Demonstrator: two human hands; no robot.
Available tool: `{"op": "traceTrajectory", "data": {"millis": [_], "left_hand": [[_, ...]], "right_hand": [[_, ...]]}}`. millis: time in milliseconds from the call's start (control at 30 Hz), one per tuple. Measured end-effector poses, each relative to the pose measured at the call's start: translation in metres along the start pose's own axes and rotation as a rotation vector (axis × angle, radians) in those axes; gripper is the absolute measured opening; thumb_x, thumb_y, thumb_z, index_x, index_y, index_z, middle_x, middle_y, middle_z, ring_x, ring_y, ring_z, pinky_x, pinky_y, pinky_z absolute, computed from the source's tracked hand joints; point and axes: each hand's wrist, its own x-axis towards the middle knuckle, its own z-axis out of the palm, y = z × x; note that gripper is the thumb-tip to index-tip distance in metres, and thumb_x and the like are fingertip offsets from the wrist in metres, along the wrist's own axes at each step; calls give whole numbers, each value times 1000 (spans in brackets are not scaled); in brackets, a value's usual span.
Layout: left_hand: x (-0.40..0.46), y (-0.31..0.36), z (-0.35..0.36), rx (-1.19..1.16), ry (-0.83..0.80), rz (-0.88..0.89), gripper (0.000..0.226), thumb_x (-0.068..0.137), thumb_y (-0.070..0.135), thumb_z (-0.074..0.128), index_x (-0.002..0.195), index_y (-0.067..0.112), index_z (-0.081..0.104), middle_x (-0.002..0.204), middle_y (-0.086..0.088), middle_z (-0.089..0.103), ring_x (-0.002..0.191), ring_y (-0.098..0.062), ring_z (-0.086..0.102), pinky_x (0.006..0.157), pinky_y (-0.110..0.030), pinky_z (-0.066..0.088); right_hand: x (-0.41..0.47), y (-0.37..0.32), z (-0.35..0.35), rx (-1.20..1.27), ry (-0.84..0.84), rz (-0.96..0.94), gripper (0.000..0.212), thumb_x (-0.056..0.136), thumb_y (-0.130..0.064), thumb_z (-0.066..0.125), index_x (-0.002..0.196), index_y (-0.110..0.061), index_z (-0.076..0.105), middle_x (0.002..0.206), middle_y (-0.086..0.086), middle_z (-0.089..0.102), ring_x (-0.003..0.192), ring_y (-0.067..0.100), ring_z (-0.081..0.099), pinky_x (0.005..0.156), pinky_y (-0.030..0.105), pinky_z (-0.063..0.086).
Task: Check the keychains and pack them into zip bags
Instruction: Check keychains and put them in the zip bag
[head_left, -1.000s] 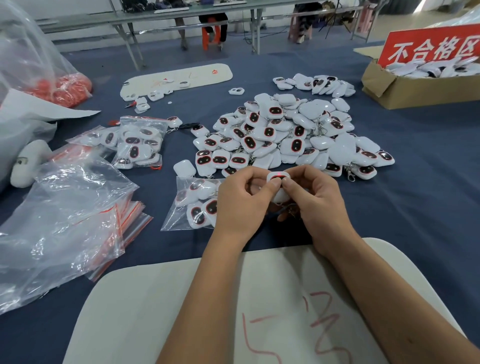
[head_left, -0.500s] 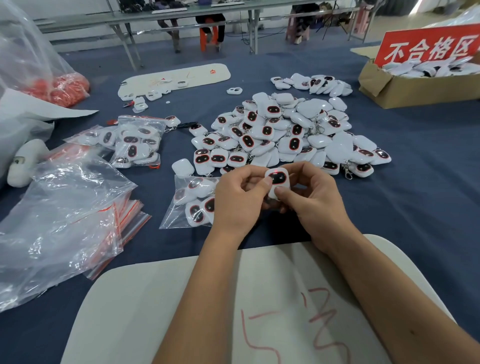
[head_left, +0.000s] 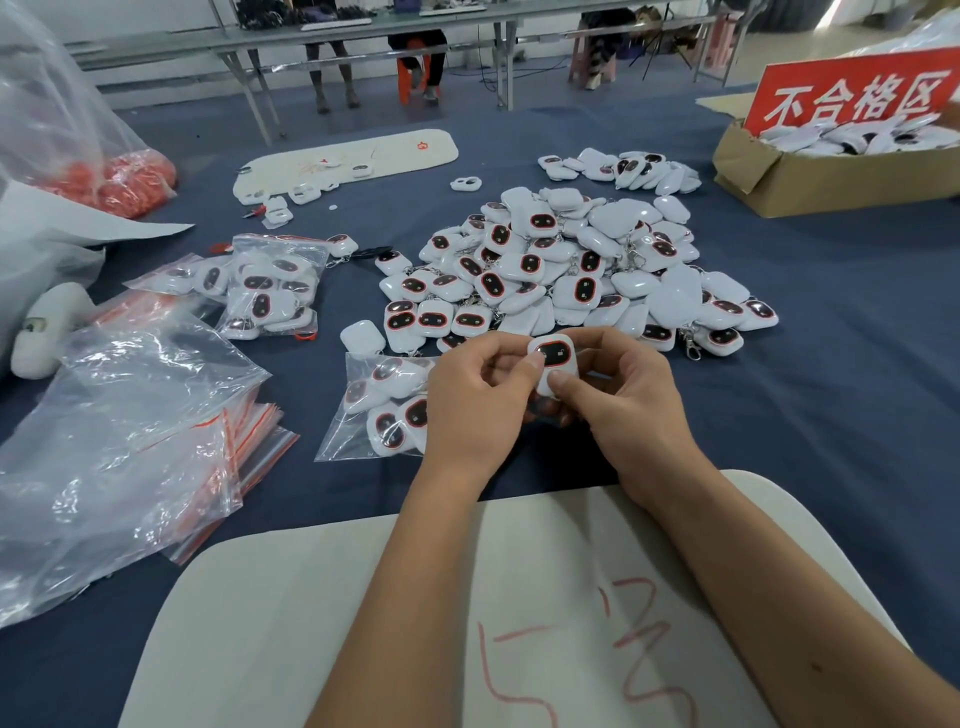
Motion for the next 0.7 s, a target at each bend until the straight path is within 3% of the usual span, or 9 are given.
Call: {"op": "traceTrajectory", "data": {"millis": [67, 167, 300, 367, 500, 600, 700], "left_hand": [[0, -2, 2, 92, 108, 50, 6, 94, 11, 71, 92, 14, 76, 75, 2, 72, 68, -16, 68, 62, -36, 57], [-3, -1, 2, 320, 282, 181, 5, 90, 18, 72, 85, 19, 70, 75, 8, 67, 70, -13, 62, 72, -38, 54], [-6, 2, 3, 672, 268, 176, 31, 79, 38, 79, 87, 23, 53, 89, 7, 57, 84, -18, 54, 71, -36, 45], [-7, 2, 4, 761, 238, 140, 39, 76, 38, 82, 90, 23, 48, 94, 6, 53, 88, -19, 50, 72, -34, 40], [-6, 4, 0, 744, 248, 120, 19, 81, 17, 68, 94, 18, 54, 97, 1, 56, 90, -23, 54, 75, -36, 45], [-6, 6, -6, 638, 275, 120, 9, 83, 12, 67, 87, 17, 61, 82, 4, 62, 82, -21, 61, 78, -43, 54], [-4, 6, -11, 536, 306, 110, 9, 84, 13, 69, 82, 19, 64, 68, 11, 61, 70, -12, 63, 72, -37, 56]], "right_hand": [[1, 1, 1, 17, 23, 7, 21, 95, 2, 69, 109, -14, 71, 79, 0, 72, 66, 17, 71, 61, 24, 55], [2, 1, 0, 22, 57, 12, 21, 96, -1, 70, 112, -15, 70, 78, 0, 72, 65, 16, 71, 60, 21, 54], [3, 1, 0, 56, 109, 34, 28, 94, -4, 74, 116, -18, 65, 82, 2, 74, 67, 19, 73, 58, 22, 54], [3, 1, 0, 60, 129, 42, 30, 93, -4, 75, 117, -18, 63, 86, 7, 73, 66, 20, 73, 56, 22, 54], [2, 2, 1, 39, 131, 35, 27, 94, -7, 75, 114, -19, 62, 83, 3, 73, 67, 19, 73, 56, 23, 53], [1, 1, 2, 8, 126, 10, 23, 95, -5, 73, 110, -20, 64, 84, -2, 74, 68, 20, 72, 56, 23, 54], [1, 1, 1, -6, 125, 8, 23, 94, 1, 72, 106, -18, 68, 84, -2, 75, 66, 20, 71, 58, 22, 55]]}}
